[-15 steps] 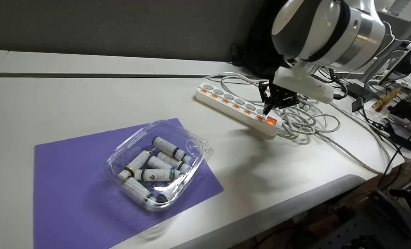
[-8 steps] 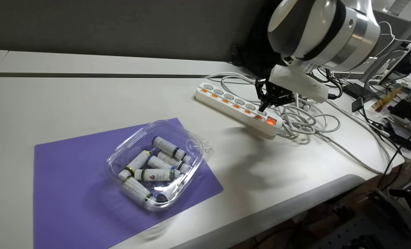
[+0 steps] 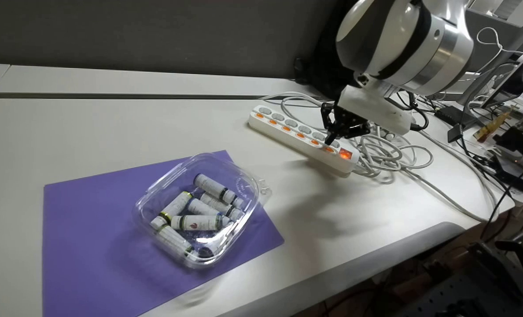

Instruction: Turn on the switch of the first slot of the adapter

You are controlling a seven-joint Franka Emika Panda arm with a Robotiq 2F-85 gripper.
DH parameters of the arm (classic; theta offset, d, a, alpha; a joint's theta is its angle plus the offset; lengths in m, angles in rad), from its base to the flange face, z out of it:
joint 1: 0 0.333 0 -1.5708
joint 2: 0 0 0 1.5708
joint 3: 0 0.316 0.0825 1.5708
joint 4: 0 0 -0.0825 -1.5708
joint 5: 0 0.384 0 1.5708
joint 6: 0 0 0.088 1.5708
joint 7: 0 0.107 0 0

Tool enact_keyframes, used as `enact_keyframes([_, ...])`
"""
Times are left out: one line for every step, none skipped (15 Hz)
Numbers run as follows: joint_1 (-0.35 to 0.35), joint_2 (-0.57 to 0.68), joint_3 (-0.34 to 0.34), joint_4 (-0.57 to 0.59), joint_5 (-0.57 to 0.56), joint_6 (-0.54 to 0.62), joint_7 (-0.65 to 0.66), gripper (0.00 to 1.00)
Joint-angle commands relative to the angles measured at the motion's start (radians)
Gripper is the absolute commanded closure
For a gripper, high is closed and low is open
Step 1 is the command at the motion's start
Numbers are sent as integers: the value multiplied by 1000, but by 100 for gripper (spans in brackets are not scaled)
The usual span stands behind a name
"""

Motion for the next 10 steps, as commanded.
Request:
enact_keyframes([-29,17,26,25,25,-2,-12,100])
enact_keyframes([-31,19,27,26,26,-4,-11,100])
enact_keyframes([-32,20,27,27,26,-4,-10,100])
enact_keyframes([-34,18,28,25,27,-8,-8,100])
enact_keyframes([-34,17,28,23,29,-9,-6,100])
enact_keyframes([-35,16,27,22,33,-10,-4,100])
enact_keyframes([-35,16,27,23,38,-13,-3,100])
enact_keyframes([-34,16,24,23,38,-15,-1,100])
enact_keyframes([-34,17,22,24,39,-19,1,100])
enact_keyframes([-33,17,20,25,39,-24,3,100])
